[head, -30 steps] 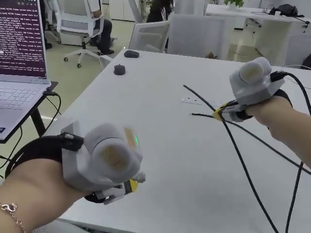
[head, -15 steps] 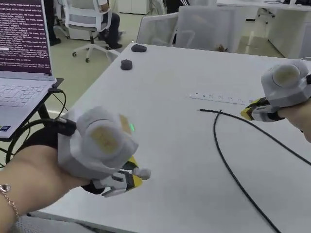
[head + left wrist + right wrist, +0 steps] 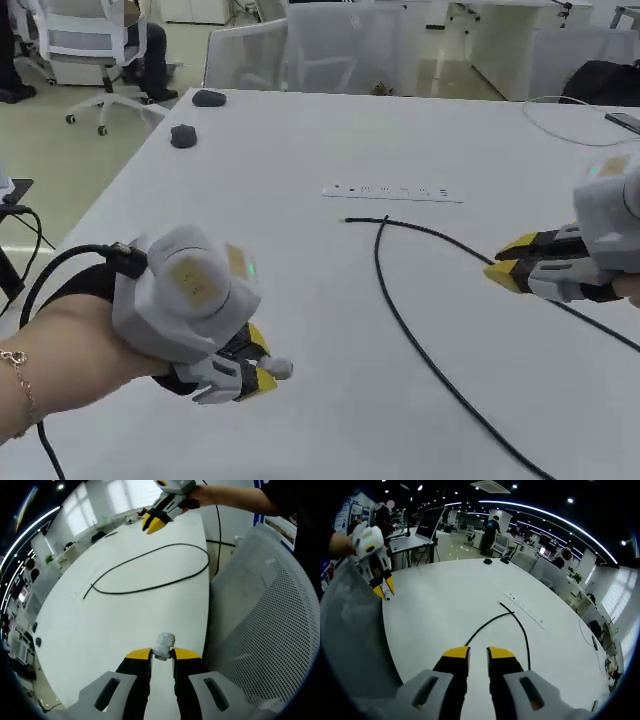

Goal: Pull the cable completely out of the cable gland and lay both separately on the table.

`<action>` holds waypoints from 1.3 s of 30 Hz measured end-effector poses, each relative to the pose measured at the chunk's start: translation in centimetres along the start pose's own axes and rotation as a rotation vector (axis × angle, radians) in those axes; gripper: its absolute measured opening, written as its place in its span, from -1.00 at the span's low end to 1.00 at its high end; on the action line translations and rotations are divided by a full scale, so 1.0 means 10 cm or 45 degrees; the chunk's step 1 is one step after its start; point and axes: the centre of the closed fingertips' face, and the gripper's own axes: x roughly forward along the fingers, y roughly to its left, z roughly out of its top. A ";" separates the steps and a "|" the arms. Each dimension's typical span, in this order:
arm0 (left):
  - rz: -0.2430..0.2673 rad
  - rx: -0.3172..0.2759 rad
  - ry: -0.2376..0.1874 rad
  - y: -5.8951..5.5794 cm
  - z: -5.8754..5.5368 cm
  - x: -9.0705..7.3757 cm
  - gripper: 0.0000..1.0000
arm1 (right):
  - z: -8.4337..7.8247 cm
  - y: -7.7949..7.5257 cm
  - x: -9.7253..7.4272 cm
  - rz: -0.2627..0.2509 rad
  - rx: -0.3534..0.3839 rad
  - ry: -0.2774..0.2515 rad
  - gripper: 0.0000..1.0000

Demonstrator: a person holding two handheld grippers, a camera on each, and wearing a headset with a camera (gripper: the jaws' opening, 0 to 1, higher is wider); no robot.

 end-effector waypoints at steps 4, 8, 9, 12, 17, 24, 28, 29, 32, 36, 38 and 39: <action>-0.031 -0.019 -0.007 0.02 -0.05 0.24 -0.67 | -0.21 0.16 -0.23 -0.050 -0.029 0.017 -0.73; -0.060 -0.037 0.028 0.06 -0.16 0.46 -0.67 | -0.40 0.36 -0.41 -0.054 0.009 0.038 -0.74; -0.093 -0.064 0.045 0.04 -0.20 0.53 -0.67 | -0.45 0.41 -0.47 -0.064 0.030 0.041 -0.74; -0.138 -0.067 0.070 0.04 -0.33 0.71 -0.67 | -0.55 0.45 -0.60 -0.119 0.090 0.042 -0.74; -0.148 -0.071 0.147 0.07 -0.49 0.89 -0.67 | -0.67 0.43 -0.78 -0.244 0.177 0.065 -0.77; -0.137 -0.171 0.123 0.12 -0.52 0.97 -0.63 | -0.73 0.44 -0.89 -0.260 0.247 0.070 -0.76; -0.097 -0.160 0.069 0.14 -0.41 0.74 -0.34 | -0.72 0.49 -0.90 -0.228 0.263 0.074 -0.69; -0.099 -0.172 0.075 0.13 -0.42 0.67 -0.33 | -0.70 0.50 -0.89 -0.214 0.273 0.071 -0.67; -0.115 -0.175 0.058 0.07 -0.40 0.45 -0.34 | -0.69 0.54 -0.81 -0.194 0.273 0.083 -0.68; -0.128 -0.277 -0.062 -0.09 -0.22 0.08 -0.36 | -0.79 0.57 -0.64 -0.201 0.246 0.173 -0.70; -0.126 -0.322 -0.111 -0.15 -0.15 -0.11 -0.34 | -0.82 0.67 -0.55 -0.149 0.255 0.204 -0.69; -0.124 -0.328 -0.109 -0.18 -0.15 -0.18 -0.33 | -0.82 0.71 -0.52 -0.134 0.250 0.215 -0.70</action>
